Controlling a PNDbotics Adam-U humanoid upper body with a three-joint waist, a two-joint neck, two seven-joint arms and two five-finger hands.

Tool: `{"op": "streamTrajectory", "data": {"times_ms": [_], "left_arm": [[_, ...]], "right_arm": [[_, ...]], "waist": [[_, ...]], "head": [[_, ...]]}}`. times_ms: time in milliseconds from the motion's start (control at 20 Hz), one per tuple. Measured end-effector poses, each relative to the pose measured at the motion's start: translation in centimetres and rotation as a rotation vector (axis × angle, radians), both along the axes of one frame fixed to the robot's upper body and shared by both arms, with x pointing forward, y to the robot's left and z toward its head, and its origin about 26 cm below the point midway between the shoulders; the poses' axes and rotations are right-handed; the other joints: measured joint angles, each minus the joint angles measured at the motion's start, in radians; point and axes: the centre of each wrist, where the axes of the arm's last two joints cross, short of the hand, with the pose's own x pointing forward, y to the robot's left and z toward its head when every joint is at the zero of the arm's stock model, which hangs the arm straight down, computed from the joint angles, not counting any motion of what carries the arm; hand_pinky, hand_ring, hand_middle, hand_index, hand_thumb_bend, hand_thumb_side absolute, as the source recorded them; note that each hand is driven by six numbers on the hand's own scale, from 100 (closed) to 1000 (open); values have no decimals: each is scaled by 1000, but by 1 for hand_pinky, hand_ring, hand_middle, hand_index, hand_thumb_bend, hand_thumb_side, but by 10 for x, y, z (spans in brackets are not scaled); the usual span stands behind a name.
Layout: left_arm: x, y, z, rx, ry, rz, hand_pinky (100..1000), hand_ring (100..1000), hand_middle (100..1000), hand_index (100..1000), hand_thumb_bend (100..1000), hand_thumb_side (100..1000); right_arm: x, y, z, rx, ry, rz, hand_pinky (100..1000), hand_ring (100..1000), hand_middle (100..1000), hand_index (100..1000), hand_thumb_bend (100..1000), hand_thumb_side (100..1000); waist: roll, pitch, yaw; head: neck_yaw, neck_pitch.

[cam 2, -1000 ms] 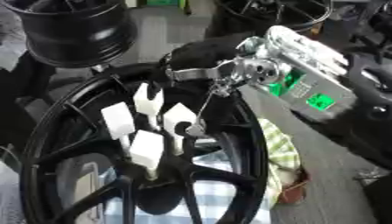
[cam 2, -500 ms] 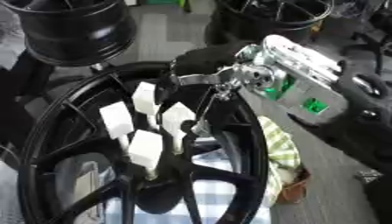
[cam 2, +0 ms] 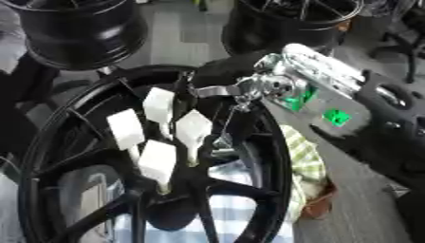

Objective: Pull the pin out of the wheel hub.

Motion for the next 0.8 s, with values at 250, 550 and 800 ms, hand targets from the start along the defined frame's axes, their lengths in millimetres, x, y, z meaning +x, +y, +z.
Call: {"op": "streamTrajectory", "data": {"times_ms": [250, 550, 800], "left_arm": [[0, 0, 0, 0, 0, -2, 742, 841, 748, 869, 377, 728], [0, -1, -1, -3, -1, -4, 743, 843, 746, 868, 375, 729], [0, -1, -1, -6, 0, -5, 743, 843, 745, 869, 372, 731]], "right_arm": [[11, -3, -6, 0, 3, -2, 847, 812, 771, 812, 301, 100], [19, -6, -14, 15, 10, -10, 839, 792, 739, 788, 266, 100], [20, -6, -15, 39, 7, -14, 835, 780, 694, 752, 271, 100]], "waist": [[0, 5, 2], [1, 8, 4], [1, 9, 4]], "head": [[0, -3], [0, -7], [0, -7]]}}
